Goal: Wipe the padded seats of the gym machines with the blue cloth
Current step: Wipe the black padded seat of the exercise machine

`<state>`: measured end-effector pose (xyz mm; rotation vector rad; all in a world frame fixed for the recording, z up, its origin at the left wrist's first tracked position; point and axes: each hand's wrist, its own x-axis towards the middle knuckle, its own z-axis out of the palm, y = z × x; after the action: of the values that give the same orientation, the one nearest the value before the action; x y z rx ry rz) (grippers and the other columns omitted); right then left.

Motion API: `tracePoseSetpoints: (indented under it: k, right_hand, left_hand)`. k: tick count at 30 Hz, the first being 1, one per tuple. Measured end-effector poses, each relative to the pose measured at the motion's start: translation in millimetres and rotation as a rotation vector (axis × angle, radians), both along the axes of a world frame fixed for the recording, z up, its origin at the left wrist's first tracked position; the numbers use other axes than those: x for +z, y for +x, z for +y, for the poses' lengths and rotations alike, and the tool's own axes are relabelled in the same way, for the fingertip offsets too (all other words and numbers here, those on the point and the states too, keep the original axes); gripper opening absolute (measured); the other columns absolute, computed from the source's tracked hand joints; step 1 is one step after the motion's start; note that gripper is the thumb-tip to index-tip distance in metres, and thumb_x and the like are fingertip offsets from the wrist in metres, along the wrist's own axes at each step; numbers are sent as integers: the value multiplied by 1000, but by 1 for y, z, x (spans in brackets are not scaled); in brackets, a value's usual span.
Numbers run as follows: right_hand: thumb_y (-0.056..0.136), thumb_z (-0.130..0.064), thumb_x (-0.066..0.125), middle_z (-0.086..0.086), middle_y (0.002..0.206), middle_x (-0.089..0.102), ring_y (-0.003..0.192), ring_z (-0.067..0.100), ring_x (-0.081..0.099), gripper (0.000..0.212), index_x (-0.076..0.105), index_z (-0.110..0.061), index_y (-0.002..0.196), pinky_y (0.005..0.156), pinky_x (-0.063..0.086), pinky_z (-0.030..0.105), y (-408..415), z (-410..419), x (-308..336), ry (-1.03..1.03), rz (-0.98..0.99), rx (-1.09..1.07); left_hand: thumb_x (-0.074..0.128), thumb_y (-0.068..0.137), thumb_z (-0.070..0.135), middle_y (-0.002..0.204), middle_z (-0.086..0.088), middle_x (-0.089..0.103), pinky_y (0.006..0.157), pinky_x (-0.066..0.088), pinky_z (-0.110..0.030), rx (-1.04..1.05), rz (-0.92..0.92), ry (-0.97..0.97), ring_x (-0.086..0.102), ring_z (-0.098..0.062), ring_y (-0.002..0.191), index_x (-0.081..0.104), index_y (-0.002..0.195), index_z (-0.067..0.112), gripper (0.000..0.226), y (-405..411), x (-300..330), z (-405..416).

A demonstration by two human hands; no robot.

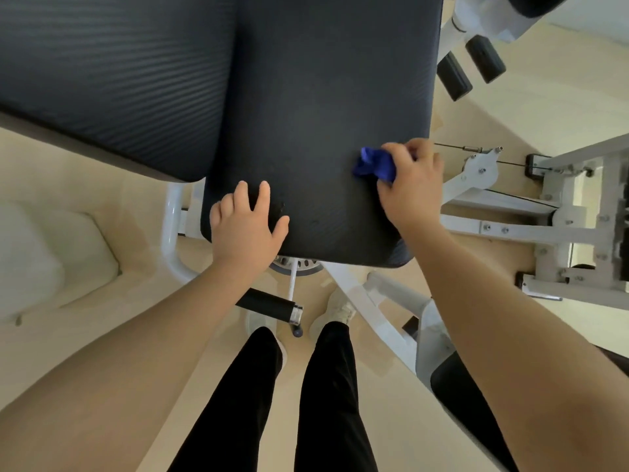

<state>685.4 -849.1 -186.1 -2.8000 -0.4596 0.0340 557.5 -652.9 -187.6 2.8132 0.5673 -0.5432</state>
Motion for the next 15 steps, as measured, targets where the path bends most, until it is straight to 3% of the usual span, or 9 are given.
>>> tracePoseSetpoints:
  k: [3,7,9,11,15]
  right_hand:
    - [81,-15,60,14,128,43,107,35,43,43,53,-15,124,90,39,38,-19,18,4,23,64,-134]
    - [74,-18,71,14,117,52,95,35,50,46,58,-12,119,73,49,39,-81,40,0,-31,107,238]
    - [75,-20,70,15,112,56,91,36,53,45,59,-13,117,70,52,42,-70,35,0,-92,96,361]
    - [78,-22,65,16,113,55,94,38,52,44,57,-15,121,75,50,44,-47,32,4,-119,50,280]
    - [83,-22,61,11,128,48,108,32,46,54,41,-18,132,82,45,40,-35,43,2,-97,24,-111]
  left_hand:
    - [38,94,47,154,-15,19,111,24,-46,-41,10,-35,24,-34,137,16,149,20,65,-4,0,6]
    - [37,94,48,155,-14,15,110,26,-46,-35,42,-86,22,-35,138,13,149,20,66,0,5,8]
    - [36,95,47,154,-14,16,110,26,-45,-47,45,-101,22,-34,138,13,149,20,65,1,7,11]
    - [37,96,42,154,-13,19,109,28,-44,-61,21,-127,23,-33,138,16,149,20,61,1,7,16]
    - [40,96,30,154,-8,22,105,36,-40,-29,-55,-201,24,-29,138,23,147,19,55,-9,2,26]
